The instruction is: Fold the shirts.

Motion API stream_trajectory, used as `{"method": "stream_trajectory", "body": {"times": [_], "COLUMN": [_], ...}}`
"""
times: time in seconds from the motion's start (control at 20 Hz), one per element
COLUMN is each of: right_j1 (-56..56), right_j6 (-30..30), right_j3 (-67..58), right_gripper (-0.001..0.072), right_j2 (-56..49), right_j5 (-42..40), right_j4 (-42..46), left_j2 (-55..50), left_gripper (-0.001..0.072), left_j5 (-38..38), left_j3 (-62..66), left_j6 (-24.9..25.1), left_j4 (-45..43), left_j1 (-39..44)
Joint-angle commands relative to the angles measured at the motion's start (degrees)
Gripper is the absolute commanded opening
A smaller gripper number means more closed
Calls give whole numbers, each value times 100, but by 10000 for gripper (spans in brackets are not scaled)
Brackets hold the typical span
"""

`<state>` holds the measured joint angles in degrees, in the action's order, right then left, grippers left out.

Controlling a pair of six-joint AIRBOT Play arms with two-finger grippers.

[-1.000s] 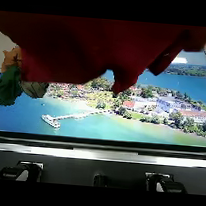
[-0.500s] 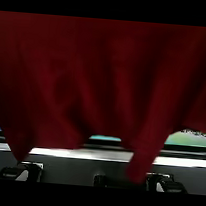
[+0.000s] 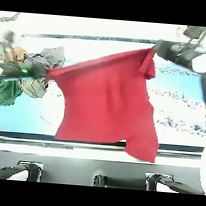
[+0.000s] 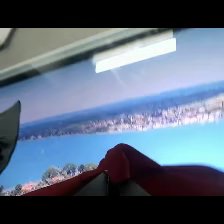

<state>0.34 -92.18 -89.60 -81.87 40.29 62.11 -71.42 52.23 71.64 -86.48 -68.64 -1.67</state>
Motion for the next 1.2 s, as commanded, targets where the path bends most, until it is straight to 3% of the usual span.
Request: {"method": "stream_trajectory", "body": {"times": [0.0,0.15,0.2,0.25,0.3,0.35,0.45,0.55,0.7,0.9,0.95,1.05,1.15], "right_j1": [-2,-2,-31,-122,-273,-525,-1228,-1993,-2599,-2544,-2531,-2457,-2280], "right_j6": [-496,-492,-492,-490,-407,-175,-107,-107,247,442,470,691,870], "right_j3": [-7,-7,-11,-44,-131,-247,-297,-271,485,2013,2236,2455,2544], "right_gripper": [46,47,102,329,493,503,509,501,501,510,513,568,569], "right_j2": [-1161,-1467,-1425,-1300,-1150,-966,-610,-501,-450,-195,-179,-181,-181], "right_j5": [616,1071,1088,1189,1403,1738,2498,3827,5134,4881,4774,4656,4457], "right_j4": [-367,-437,-428,-446,-437,-378,-22,289,748,492,442,415,435], "left_j2": [-1226,-1681,-1698,-1696,-1698,-1698,-1672,-1532,-994,-706,-706,-715,-717], "left_gripper": [29,30,65,270,514,597,593,583,579,573,506,494,489], "left_j5": [-105,-63,-61,96,450,997,2256,3106,3045,2465,2267,2000,1764], "left_j3": [-216,-212,-197,-94,90,339,667,437,-1086,-2896,-3119,-3285,-3289], "left_j6": [7,7,7,9,13,103,407,404,616,1331,1375,1370,1362], "left_j4": [472,1117,1250,1279,1266,1224,933,527,566,1486,1694,1790,1818], "left_j1": [-4,-4,-13,-50,-138,-310,-726,-1108,-1377,-1329,-1311,-1226,-1106]}}
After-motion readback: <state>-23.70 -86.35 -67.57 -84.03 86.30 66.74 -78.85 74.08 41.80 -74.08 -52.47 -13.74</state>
